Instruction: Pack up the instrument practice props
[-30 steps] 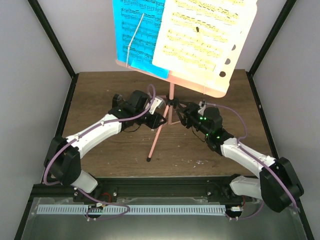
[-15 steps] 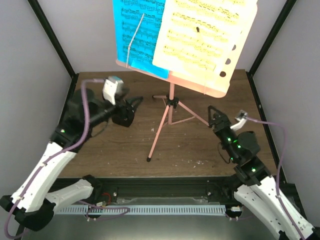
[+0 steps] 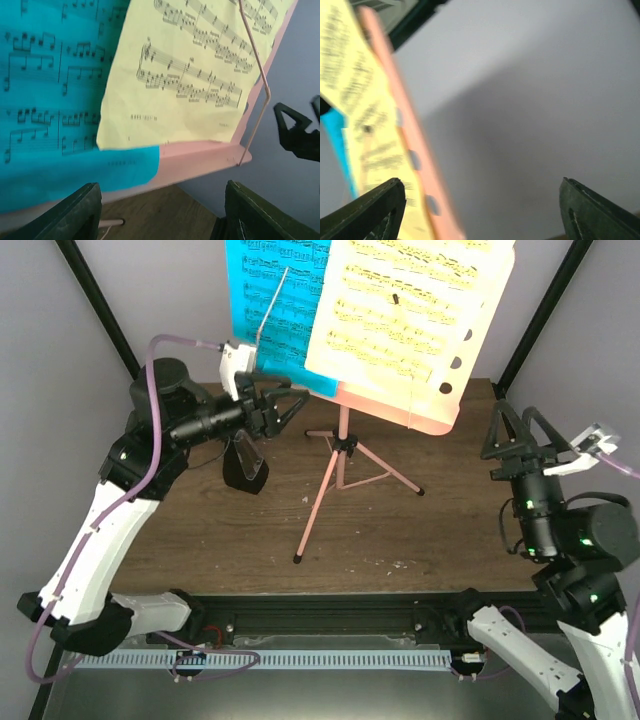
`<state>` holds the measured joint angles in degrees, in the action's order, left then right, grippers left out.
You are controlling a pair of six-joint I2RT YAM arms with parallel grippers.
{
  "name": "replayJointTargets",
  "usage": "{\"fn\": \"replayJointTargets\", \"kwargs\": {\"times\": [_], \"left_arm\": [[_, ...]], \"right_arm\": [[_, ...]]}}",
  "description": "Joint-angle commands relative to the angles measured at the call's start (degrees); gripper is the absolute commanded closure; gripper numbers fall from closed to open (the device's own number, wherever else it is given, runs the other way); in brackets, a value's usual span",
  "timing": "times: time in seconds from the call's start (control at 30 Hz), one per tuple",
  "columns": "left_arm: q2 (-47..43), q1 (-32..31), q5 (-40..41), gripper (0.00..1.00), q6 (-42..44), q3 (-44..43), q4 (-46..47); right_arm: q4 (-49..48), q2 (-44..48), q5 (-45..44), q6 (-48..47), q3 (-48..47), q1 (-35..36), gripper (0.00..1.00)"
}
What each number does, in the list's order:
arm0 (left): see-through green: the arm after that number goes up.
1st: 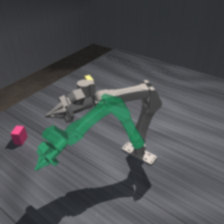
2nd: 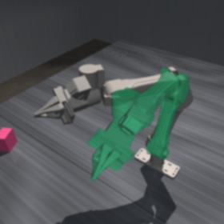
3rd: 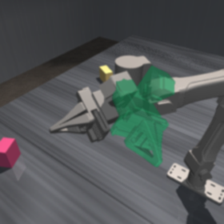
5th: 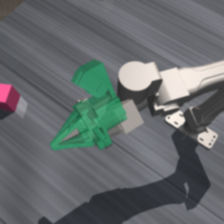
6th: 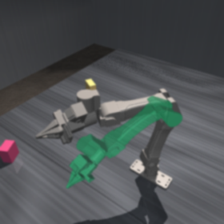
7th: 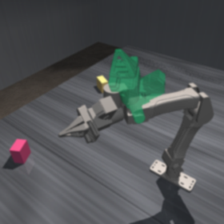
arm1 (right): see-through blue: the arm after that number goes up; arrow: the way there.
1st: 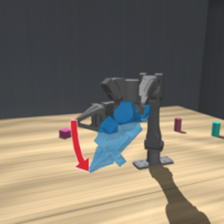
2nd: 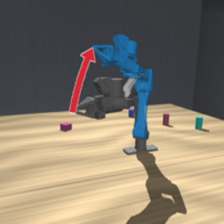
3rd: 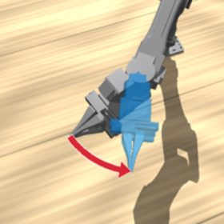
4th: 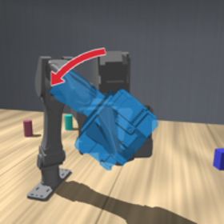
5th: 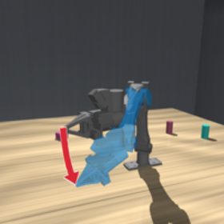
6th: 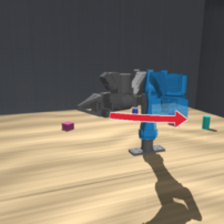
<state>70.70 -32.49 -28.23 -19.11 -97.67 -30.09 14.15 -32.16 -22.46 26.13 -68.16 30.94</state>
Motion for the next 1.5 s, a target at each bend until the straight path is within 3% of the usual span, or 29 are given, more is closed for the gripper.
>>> {"fn": "replayJointTargets", "kwargs": {"times": [0.0,0.2,0.37,0.7,0.9,1.47], "left_arm": [[3.9,0.2,1.2,0.33,-1.9,-6.8,-1.4],[8.6,0.3,6.4,0.38,0.0,-13.1,-3.7],[10.4,0.3,4.9,0.41,-0.6,-14.2,-2.6],[14.3,0.4,-1.7,0.5,-1.2,-18.1,-2.3],[15.0,0.3,-4.2,0.62,-2.7,-18.2,0.4],[15.7,0.3,-7.3,0.73,-4.6,-17.7,4.4]], "right_arm": [[1.3,-1.8,14.6,-5.4,-6.2,-0.1,0.21],[6.9,-10.7,35.2,-6.7,-18.4,0.0,0.24],[13.1,-20.2,44.3,-7.4,-27.4,-0.1,0.27],[14.0,-26.8,37.6,-8.0,-31.9,-0.1,0.35],[14.3,-29.8,37.0,-8.3,-34.7,-0.1,0.38],[12.9,-33.4,32.2,-8.2,-36.5,0.0,0.52]]}}
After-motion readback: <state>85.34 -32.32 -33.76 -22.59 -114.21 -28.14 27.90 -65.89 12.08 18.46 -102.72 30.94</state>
